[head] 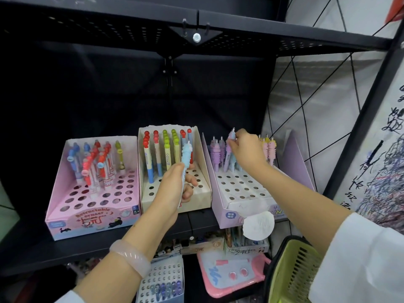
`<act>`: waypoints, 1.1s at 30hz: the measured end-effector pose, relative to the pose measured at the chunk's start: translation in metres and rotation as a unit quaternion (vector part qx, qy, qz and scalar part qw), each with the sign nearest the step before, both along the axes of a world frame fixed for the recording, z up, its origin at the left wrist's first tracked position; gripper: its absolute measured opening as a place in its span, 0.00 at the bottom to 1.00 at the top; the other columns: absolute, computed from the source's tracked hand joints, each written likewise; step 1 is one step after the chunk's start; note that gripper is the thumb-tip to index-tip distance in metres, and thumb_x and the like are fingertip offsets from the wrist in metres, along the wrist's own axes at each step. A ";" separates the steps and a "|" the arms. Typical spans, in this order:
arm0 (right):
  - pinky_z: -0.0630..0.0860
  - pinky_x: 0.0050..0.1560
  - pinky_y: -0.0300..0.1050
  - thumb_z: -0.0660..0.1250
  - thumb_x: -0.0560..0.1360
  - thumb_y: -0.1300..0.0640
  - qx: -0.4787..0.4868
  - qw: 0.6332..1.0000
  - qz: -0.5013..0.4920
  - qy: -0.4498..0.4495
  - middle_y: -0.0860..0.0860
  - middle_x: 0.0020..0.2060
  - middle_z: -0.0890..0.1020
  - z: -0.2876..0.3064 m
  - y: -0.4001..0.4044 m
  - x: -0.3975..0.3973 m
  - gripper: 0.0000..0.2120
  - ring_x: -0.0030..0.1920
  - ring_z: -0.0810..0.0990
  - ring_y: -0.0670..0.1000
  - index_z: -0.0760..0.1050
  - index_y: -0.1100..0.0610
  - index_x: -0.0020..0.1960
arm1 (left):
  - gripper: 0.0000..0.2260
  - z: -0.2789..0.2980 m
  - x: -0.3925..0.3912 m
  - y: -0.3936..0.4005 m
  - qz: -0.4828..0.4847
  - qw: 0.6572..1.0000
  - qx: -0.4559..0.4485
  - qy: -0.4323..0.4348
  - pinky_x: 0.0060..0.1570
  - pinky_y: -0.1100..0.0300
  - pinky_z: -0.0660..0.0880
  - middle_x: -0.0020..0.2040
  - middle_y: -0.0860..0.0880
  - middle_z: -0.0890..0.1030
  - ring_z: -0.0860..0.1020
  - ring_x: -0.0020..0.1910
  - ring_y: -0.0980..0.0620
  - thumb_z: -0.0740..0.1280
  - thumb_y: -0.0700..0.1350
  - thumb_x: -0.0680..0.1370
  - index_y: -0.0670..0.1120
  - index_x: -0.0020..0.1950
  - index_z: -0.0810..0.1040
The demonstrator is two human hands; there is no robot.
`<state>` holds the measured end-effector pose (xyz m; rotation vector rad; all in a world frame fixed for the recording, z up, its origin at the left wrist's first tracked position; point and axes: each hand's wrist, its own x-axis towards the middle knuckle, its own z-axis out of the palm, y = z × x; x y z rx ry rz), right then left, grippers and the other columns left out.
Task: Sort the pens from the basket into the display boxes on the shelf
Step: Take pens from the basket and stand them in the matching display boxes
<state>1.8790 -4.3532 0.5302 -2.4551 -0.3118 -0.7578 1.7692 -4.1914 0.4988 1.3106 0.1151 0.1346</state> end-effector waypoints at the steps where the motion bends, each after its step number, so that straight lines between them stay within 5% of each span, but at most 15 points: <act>1: 0.60 0.26 0.42 0.61 0.78 0.58 -0.013 1.000 -0.012 0.004 0.55 0.33 0.73 0.001 0.001 0.000 0.07 0.33 0.71 0.54 0.67 0.61 0.46 | 0.13 -0.001 0.000 -0.001 0.004 1.000 0.004 -0.002 0.22 0.65 0.54 0.30 0.46 0.72 0.60 0.17 0.55 0.51 0.43 0.82 0.40 0.57 0.72; 5: 0.69 0.36 0.46 0.60 0.79 0.59 -0.033 0.999 -0.004 0.011 0.60 0.42 0.78 0.002 0.003 -0.001 0.19 0.39 0.74 0.57 0.63 0.61 0.68 | 0.13 -0.003 -0.001 -0.003 0.008 1.000 0.010 -0.014 0.22 0.65 0.55 0.29 0.47 0.73 0.61 0.17 0.56 0.53 0.43 0.82 0.40 0.60 0.71; 11: 0.70 0.38 0.45 0.58 0.79 0.58 -0.107 0.989 0.042 0.093 0.58 0.44 0.78 -0.016 0.005 0.002 0.20 0.40 0.76 0.56 0.61 0.57 0.71 | 0.10 -0.002 -0.002 -0.004 0.002 1.000 0.001 -0.030 0.20 0.64 0.56 0.28 0.49 0.74 0.61 0.18 0.56 0.54 0.44 0.82 0.42 0.55 0.72; 16: 0.65 0.29 0.41 0.58 0.79 0.57 -0.022 0.995 0.041 0.087 0.48 0.29 0.71 -0.034 0.004 -0.003 0.26 0.28 0.70 0.48 0.54 0.53 0.75 | 0.09 0.000 -0.004 -0.003 -0.001 0.999 0.027 -0.045 0.20 0.65 0.57 0.28 0.50 0.74 0.62 0.19 0.56 0.55 0.44 0.82 0.46 0.50 0.73; 20: 0.65 0.26 0.37 0.60 0.79 0.56 0.132 0.984 0.098 0.064 0.46 0.26 0.70 -0.025 0.007 -0.016 0.15 0.24 0.68 0.43 0.70 0.56 0.65 | 0.07 0.001 -0.004 -0.005 -0.005 0.996 0.058 -0.063 0.21 0.66 0.60 0.29 0.51 0.75 0.64 0.20 0.57 0.56 0.44 0.81 0.48 0.50 0.74; 22: 0.67 0.28 0.31 0.60 0.79 0.53 0.212 0.955 0.178 0.105 0.45 0.26 0.74 -0.017 0.011 -0.030 0.08 0.24 0.71 0.39 0.76 0.54 0.51 | 0.07 0.001 -0.002 -0.010 -0.010 0.995 0.070 -0.071 0.21 0.66 0.60 0.29 0.51 0.75 0.64 0.21 0.57 0.57 0.43 0.81 0.48 0.49 0.74; 25: 0.76 0.38 0.33 0.61 0.79 0.51 0.262 0.896 0.294 0.204 0.43 0.31 0.78 -0.010 0.014 -0.051 0.10 0.33 0.75 0.38 0.77 0.50 0.41 | 0.07 0.001 0.000 -0.023 -0.020 0.993 0.083 -0.078 0.21 0.66 0.61 0.29 0.52 0.75 0.65 0.21 0.57 0.57 0.44 0.81 0.47 0.48 0.74; 28: 0.78 0.48 0.40 0.60 0.79 0.52 0.282 0.882 0.313 0.211 0.48 0.36 0.79 -0.007 0.010 -0.056 0.11 0.39 0.78 0.45 0.77 0.54 0.41 | 0.07 0.003 0.001 -0.034 -0.017 0.990 0.106 -0.089 0.26 0.67 0.69 0.33 0.52 0.78 0.72 0.25 0.58 0.58 0.43 0.81 0.47 0.51 0.76; 30: 0.79 0.43 0.37 0.58 0.80 0.55 0.333 0.879 0.286 0.187 0.50 0.39 0.80 0.001 0.002 -0.051 0.09 0.38 0.80 0.44 0.75 0.55 0.45 | 0.07 0.006 0.003 -0.036 -0.006 0.985 0.138 -0.100 0.34 0.72 0.72 0.42 0.55 0.80 0.77 0.34 0.63 0.59 0.44 0.80 0.51 0.55 0.75; 33: 0.79 0.38 0.35 0.57 0.80 0.55 0.388 0.888 0.205 0.137 0.51 0.40 0.81 0.012 -0.019 -0.038 0.07 0.34 0.81 0.41 0.72 0.56 0.47 | 0.12 0.009 0.004 -0.031 0.005 0.972 0.204 -0.120 0.38 0.79 0.69 0.51 0.62 0.75 0.72 0.46 0.72 0.59 0.44 0.80 0.53 0.63 0.72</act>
